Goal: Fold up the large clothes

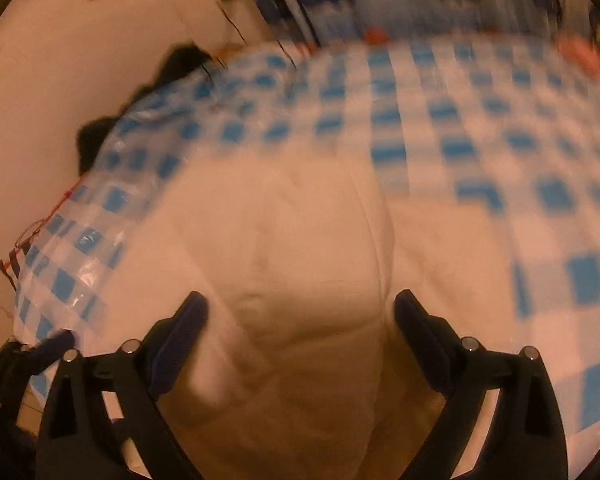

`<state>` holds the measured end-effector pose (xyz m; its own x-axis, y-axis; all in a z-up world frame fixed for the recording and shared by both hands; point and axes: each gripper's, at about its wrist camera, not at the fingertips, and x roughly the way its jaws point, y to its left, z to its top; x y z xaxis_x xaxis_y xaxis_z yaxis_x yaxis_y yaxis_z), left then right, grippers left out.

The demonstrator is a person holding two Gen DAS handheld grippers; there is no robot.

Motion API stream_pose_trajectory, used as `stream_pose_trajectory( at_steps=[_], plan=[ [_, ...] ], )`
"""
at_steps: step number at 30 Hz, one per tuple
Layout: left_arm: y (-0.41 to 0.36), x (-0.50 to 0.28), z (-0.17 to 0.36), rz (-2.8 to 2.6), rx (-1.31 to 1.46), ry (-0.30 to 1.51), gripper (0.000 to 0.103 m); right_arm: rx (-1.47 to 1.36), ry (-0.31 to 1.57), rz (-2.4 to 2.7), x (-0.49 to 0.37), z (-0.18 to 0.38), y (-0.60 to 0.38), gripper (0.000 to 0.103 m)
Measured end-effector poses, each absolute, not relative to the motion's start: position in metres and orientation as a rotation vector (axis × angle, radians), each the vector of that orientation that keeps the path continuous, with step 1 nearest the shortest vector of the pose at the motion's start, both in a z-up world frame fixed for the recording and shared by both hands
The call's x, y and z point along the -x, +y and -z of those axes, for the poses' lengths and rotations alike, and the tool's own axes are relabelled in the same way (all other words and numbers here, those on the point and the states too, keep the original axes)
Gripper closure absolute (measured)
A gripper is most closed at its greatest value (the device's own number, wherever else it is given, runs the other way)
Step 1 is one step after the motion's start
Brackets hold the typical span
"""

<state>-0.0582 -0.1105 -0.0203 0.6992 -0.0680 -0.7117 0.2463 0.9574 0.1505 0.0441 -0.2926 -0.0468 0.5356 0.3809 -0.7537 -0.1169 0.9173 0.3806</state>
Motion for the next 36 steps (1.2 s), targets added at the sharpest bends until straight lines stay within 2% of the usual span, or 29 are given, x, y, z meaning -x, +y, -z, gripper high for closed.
stream_pose_trajectory(
  at_steps=[8,12,14,16,19,24,28,35,36],
  plan=[
    [-0.109,0.059,0.025,0.199,-0.218,0.799,0.022,-0.357,0.996,-0.304,-0.051,0.063,-0.302,0.01],
    [-0.094,0.048,0.032,0.254,-0.082,0.879,0.022,-0.354,0.989,-0.3,-0.052,0.061,-0.303,0.01],
    [-0.084,0.041,0.037,0.256,-0.024,0.908,0.017,-0.328,0.933,-0.278,-0.041,0.047,-0.304,0.01],
    [-0.077,0.039,0.037,0.255,0.013,0.915,0.017,-0.268,0.813,-0.257,-0.013,0.016,-0.303,0.01],
    [-0.068,0.044,0.029,0.25,0.026,0.895,0.017,-0.232,0.754,-0.213,0.019,-0.003,-0.309,0.007],
    [-0.017,0.043,0.018,0.247,0.183,0.904,0.017,-0.456,0.897,-0.18,0.025,0.026,-0.371,0.007],
    [0.022,0.027,0.045,0.256,0.369,1.009,0.017,-0.591,0.971,-0.197,0.021,0.038,-0.4,0.007],
    [0.011,0.01,0.09,0.486,0.607,1.077,0.016,-0.763,1.142,-0.333,-0.014,0.088,-0.377,0.006],
    [0.004,0.01,0.087,0.489,0.574,1.074,0.016,-0.784,1.142,-0.338,-0.017,0.096,-0.368,0.005]
  ],
)
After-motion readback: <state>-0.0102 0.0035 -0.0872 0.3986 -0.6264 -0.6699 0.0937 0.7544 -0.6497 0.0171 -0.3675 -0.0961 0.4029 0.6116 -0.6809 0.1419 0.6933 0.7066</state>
